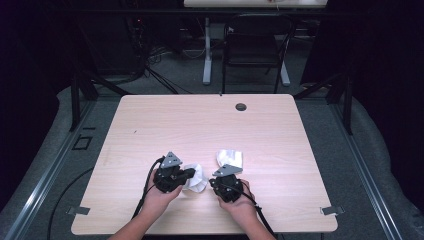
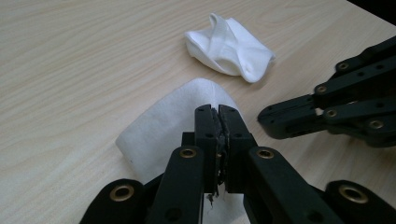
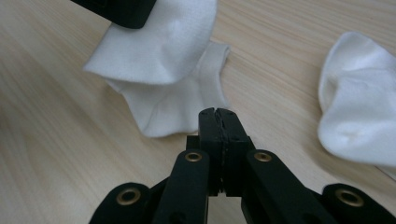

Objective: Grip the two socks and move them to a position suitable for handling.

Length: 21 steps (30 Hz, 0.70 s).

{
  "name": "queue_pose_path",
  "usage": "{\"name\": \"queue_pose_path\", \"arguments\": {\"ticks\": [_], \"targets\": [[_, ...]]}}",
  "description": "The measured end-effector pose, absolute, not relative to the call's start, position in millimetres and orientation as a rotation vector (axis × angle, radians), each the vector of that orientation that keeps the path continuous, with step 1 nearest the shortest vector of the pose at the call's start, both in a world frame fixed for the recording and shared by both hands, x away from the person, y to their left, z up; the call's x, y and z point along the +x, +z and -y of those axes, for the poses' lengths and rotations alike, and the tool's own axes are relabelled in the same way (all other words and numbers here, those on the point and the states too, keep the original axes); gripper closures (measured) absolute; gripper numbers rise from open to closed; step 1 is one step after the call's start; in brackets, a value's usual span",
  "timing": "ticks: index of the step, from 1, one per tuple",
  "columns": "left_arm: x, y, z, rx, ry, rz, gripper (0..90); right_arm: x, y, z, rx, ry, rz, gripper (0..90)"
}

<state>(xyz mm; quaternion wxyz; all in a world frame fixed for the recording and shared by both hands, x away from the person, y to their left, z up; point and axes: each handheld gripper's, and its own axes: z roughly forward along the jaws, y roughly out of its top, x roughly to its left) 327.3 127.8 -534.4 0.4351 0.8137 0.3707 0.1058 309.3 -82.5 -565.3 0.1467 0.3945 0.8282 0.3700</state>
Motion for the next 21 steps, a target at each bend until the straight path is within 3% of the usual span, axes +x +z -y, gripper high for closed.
{"name": "queue_pose_path", "arguments": {"ticks": [8,21], "targets": [[328,-536,-135,2.017,0.264,-0.917,87.7,324,-574,60,1.164,1.125,-2.384,90.0],[328,-533,-160,1.988,0.292,-0.957,87.5,324,-581,60,1.158,1.062,-2.405,90.0]]}}
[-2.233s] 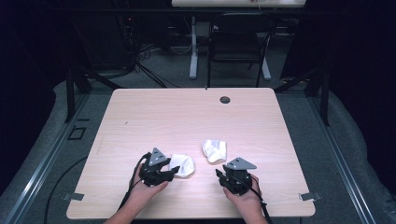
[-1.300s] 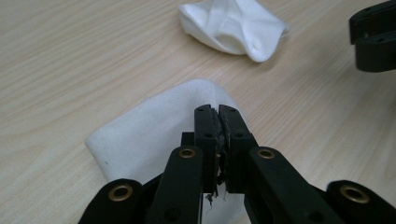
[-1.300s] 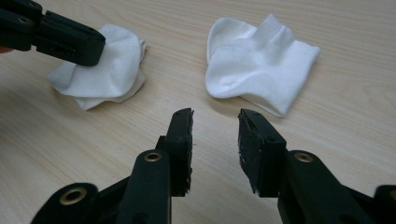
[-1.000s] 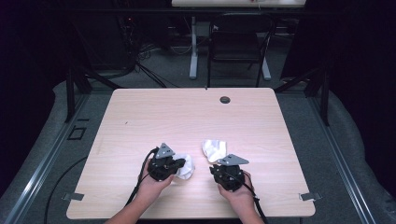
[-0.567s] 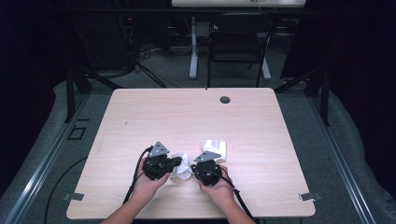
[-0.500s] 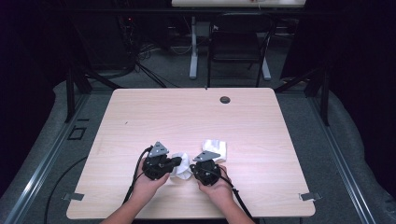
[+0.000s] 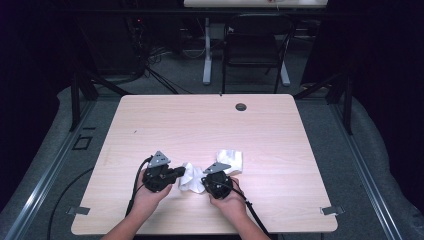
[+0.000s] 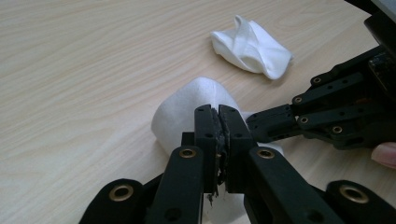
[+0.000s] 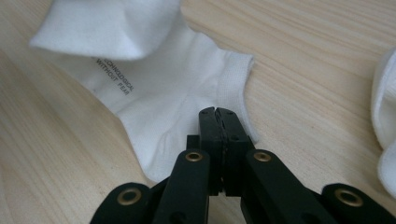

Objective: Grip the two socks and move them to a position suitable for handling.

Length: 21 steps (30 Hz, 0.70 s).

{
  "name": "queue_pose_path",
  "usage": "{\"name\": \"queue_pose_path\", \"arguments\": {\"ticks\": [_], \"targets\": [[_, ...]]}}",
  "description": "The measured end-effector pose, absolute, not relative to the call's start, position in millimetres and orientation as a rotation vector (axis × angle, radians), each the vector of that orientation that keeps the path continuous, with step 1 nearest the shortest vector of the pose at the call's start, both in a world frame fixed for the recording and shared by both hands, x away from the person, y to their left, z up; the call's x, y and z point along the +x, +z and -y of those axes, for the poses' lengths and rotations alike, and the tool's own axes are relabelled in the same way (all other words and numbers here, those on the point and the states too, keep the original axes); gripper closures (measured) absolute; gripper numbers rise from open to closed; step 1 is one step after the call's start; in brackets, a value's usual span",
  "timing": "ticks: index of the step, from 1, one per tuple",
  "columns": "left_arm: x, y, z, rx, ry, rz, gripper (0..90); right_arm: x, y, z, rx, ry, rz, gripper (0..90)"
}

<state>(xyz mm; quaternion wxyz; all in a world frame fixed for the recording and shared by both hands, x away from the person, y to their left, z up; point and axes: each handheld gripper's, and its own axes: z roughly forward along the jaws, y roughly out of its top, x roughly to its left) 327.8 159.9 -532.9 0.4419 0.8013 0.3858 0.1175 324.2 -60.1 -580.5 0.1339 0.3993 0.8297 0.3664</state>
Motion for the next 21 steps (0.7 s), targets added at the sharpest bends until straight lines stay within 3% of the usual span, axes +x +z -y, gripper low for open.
{"name": "queue_pose_path", "arguments": {"ticks": [14,21], "targets": [[325,-539,-189,2.006,0.322,-1.028,85.3,322,-580,66,1.152,1.054,-2.409,90.0],[323,-536,-217,1.947,0.418,-1.122,81.1,321,-580,69,1.148,1.046,-2.403,90.0]]}}
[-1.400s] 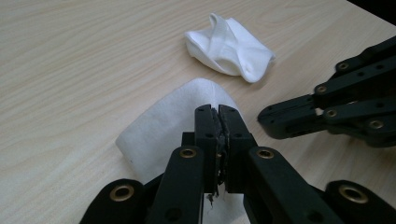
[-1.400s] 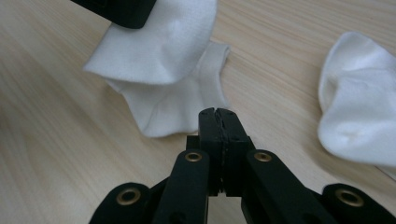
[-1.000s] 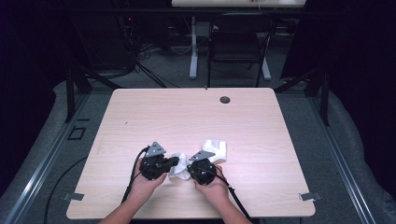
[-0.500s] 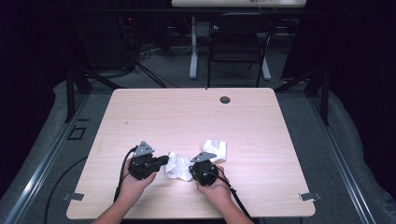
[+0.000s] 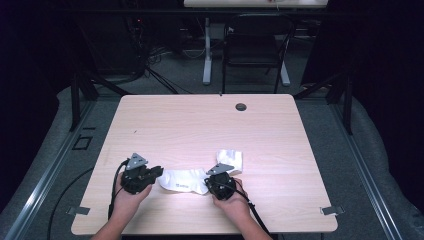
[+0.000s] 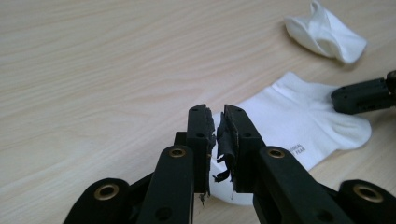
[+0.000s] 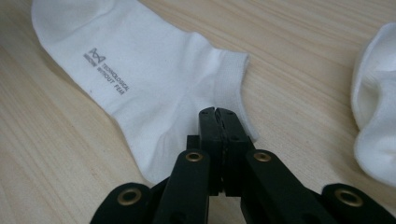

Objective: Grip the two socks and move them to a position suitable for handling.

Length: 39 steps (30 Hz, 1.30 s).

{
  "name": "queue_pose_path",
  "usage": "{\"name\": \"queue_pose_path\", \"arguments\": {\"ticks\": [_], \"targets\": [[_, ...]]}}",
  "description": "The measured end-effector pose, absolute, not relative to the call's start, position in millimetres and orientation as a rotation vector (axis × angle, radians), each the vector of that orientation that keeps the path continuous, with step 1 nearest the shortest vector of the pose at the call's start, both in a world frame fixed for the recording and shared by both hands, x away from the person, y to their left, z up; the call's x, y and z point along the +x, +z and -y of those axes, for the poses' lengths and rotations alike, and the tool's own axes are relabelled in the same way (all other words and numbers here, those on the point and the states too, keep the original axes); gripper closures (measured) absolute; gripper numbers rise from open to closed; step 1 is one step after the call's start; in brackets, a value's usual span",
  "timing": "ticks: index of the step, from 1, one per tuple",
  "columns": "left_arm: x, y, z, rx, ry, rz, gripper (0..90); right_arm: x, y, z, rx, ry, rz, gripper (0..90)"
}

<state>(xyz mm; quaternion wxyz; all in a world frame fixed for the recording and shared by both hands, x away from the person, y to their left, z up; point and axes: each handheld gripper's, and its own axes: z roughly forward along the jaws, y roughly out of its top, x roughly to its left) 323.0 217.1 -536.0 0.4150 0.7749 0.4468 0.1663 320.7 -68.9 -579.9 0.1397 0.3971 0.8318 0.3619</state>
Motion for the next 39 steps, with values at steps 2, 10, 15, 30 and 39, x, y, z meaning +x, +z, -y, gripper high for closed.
{"name": "queue_pose_path", "arguments": {"ticks": [2,10,15,30,39], "targets": [[324,-532,-221,1.912,0.419,-1.126,80.1,321,-581,70,1.161,1.066,-2.391,90.0],[327,-541,-212,1.979,0.378,-1.081,75.7,321,-580,72,1.157,1.056,-2.404,90.0],[330,-560,-202,2.081,0.347,-1.067,69.9,320,-581,73,1.155,1.055,-2.397,90.0],[325,-576,-205,2.172,0.329,-1.023,62.6,321,-579,83,1.165,1.031,-2.410,90.0],[319,-578,-202,2.180,0.348,-0.991,65.8,318,-577,87,1.163,1.006,-2.413,90.0]]}}
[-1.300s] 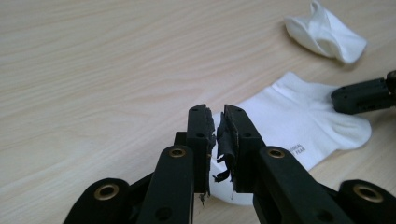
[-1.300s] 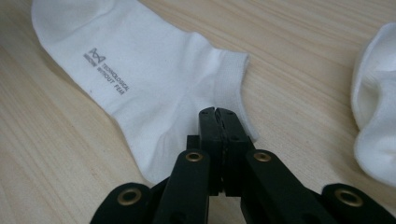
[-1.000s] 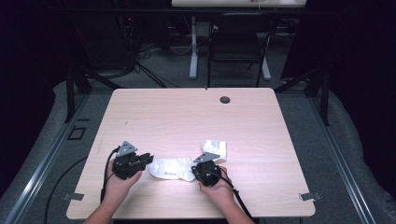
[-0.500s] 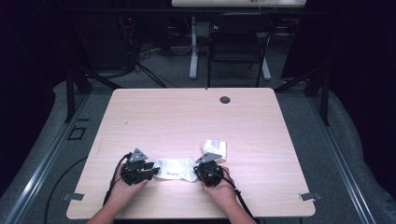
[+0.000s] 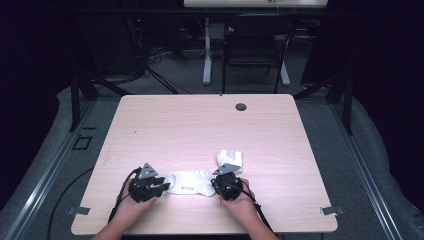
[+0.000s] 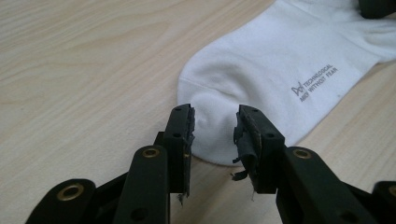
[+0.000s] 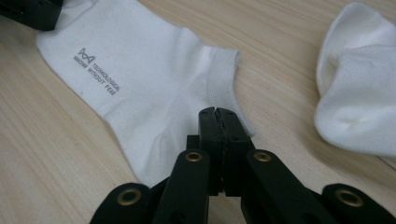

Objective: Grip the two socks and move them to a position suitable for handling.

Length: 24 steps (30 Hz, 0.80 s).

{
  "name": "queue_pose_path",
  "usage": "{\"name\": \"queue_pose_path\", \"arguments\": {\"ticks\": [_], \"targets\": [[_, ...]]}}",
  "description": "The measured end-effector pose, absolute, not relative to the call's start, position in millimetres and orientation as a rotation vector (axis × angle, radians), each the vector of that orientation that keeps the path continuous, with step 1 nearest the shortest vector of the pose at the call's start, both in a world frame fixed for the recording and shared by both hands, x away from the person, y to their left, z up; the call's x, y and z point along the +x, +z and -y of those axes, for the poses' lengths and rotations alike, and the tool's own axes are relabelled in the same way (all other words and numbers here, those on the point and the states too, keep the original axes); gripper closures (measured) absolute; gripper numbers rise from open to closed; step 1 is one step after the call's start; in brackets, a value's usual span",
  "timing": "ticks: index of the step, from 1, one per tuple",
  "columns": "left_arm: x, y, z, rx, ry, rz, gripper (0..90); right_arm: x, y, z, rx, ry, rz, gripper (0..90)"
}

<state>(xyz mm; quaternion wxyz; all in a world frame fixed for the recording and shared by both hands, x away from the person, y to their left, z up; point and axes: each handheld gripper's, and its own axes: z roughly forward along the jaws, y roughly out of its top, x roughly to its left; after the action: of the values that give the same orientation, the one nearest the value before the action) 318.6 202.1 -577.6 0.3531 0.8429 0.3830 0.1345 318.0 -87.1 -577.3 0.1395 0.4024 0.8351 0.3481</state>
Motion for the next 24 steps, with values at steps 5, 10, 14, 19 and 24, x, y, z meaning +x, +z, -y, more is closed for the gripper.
{"name": "queue_pose_path", "arguments": {"ticks": [5,10,14,19,24], "targets": [[307,-576,-193,2.206,0.333,-0.965,65.9,312,-576,94,1.170,0.992,-2.419,90.0],[294,-575,-187,2.226,0.312,-0.941,66.5,299,-574,100,1.169,0.968,-2.437,90.0],[286,-575,-183,2.235,0.298,-0.919,66.8,287,-573,104,1.161,0.958,-2.459,89.9],[279,-575,-181,2.231,0.279,-0.914,67.1,275,-573,108,1.156,0.962,-2.479,89.6],[276,-575,-180,2.220,0.255,-0.922,67.5,271,-574,115,1.167,0.990,-2.477,89.4]]}}
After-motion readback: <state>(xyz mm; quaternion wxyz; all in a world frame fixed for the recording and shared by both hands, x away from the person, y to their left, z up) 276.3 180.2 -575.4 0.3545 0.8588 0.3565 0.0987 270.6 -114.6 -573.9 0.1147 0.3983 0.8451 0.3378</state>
